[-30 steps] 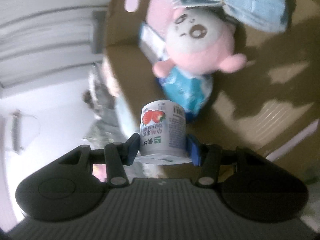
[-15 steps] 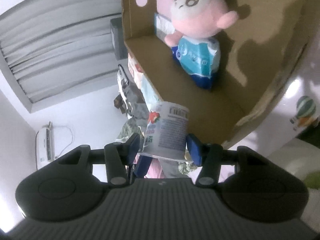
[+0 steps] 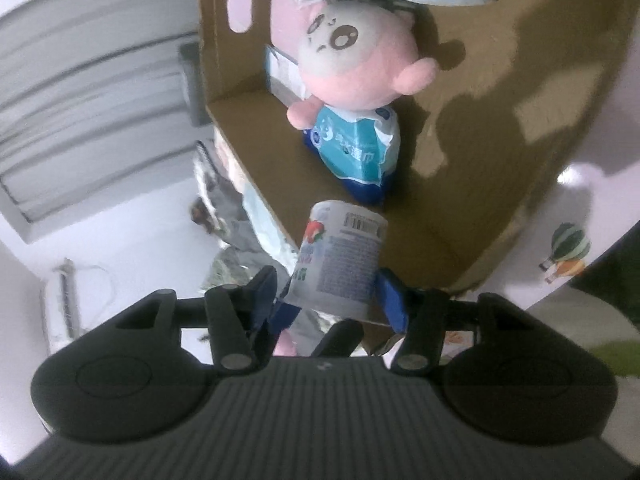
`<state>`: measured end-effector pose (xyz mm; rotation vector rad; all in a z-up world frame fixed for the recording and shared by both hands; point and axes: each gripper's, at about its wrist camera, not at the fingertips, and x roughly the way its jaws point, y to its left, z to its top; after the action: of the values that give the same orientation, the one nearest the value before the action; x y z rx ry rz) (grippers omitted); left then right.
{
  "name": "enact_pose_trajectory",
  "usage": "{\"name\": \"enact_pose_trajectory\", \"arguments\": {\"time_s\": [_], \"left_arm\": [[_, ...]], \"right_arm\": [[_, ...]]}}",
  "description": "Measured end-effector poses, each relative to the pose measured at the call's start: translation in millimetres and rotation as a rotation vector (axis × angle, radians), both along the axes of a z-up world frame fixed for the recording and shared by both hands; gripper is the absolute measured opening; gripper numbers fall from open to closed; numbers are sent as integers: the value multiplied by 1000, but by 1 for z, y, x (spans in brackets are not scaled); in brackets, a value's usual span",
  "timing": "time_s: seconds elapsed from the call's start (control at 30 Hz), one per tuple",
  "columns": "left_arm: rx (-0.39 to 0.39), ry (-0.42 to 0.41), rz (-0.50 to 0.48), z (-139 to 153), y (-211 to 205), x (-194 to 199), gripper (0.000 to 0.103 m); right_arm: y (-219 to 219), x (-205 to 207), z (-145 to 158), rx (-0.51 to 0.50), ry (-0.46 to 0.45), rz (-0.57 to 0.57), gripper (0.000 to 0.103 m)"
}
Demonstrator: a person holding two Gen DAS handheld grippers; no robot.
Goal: Organize soft objects
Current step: 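Open the right gripper to release the yogurt cup in the box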
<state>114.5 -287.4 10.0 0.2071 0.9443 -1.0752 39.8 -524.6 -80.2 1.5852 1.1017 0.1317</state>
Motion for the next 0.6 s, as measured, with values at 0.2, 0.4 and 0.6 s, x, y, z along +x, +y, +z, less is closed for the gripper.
{"name": "enact_pose_trajectory", "arguments": {"time_s": [0.2, 0.4, 0.6], "left_arm": [[5, 148, 45, -18, -9, 31, 58], [-15, 130, 87, -15, 2, 41, 58], [-54, 53, 155, 3, 33, 42, 61]], "right_arm": [[1, 16, 11, -7, 24, 55, 72], [3, 10, 16, -41, 9, 65, 77], [0, 7, 49, -139, -80, 108, 78]]}}
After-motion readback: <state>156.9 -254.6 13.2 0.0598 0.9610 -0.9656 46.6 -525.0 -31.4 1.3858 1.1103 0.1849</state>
